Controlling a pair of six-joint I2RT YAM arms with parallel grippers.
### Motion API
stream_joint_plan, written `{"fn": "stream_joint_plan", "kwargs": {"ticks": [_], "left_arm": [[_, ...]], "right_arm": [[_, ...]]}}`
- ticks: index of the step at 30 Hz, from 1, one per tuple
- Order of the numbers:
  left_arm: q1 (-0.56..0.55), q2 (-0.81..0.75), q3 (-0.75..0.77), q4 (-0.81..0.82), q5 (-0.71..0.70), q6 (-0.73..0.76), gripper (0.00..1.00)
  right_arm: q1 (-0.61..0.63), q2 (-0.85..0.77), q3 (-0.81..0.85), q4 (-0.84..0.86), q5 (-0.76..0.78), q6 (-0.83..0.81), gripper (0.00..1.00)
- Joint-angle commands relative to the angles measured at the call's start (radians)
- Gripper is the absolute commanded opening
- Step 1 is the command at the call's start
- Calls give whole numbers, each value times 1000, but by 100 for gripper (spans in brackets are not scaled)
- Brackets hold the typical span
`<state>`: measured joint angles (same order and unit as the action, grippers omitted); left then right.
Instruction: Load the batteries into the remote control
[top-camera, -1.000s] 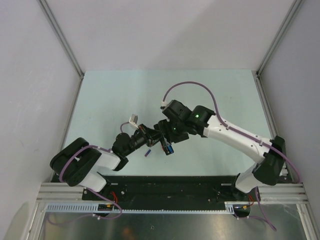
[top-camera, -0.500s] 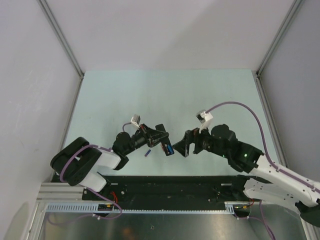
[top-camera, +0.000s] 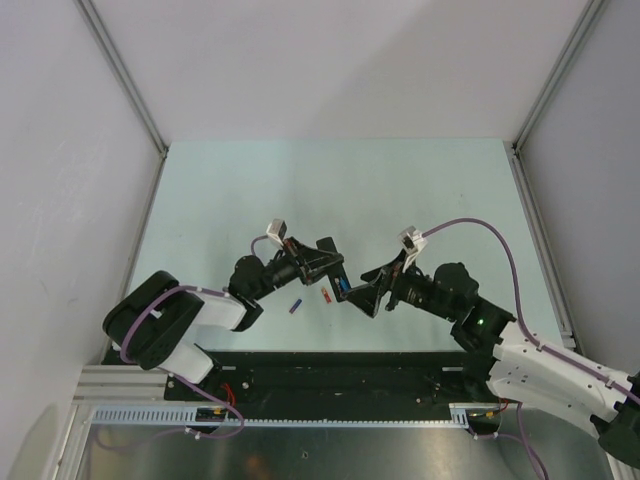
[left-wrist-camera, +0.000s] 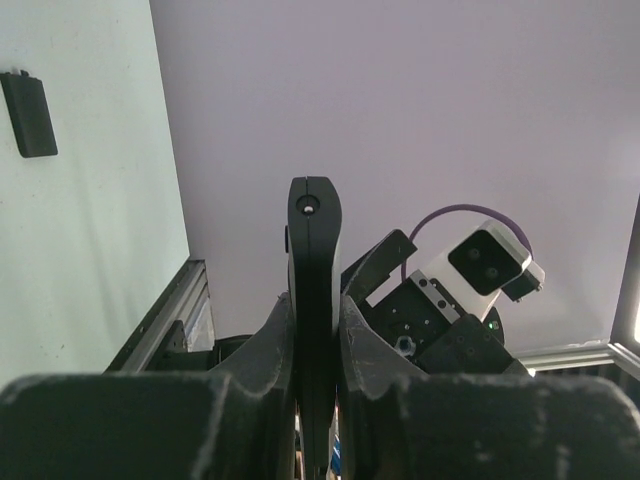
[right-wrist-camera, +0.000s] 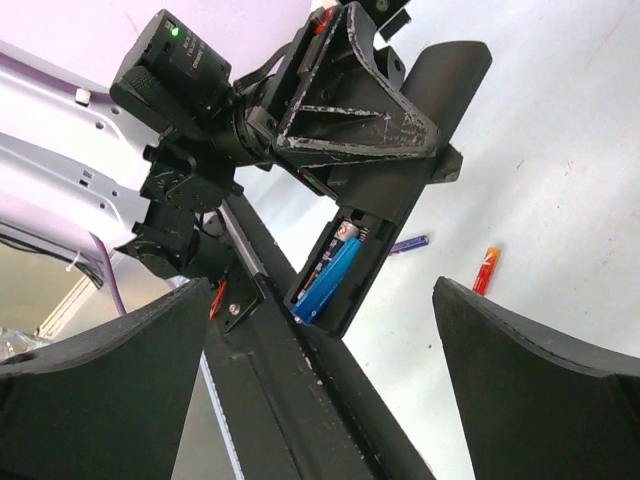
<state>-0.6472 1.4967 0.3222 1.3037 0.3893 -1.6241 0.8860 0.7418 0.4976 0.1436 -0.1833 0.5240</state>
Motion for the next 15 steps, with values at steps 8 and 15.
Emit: {"fn": "stream_joint_plan", "kwargs": {"ticks": [8,15], "left_arm": [[4,-24,32,370,23,-34,0],[3,-38,31,367,25,-37,0]], "right_arm": [[-99,-25,-103,255,-209,42,91],[-121,8,-129,310,-261,54,87]]}}
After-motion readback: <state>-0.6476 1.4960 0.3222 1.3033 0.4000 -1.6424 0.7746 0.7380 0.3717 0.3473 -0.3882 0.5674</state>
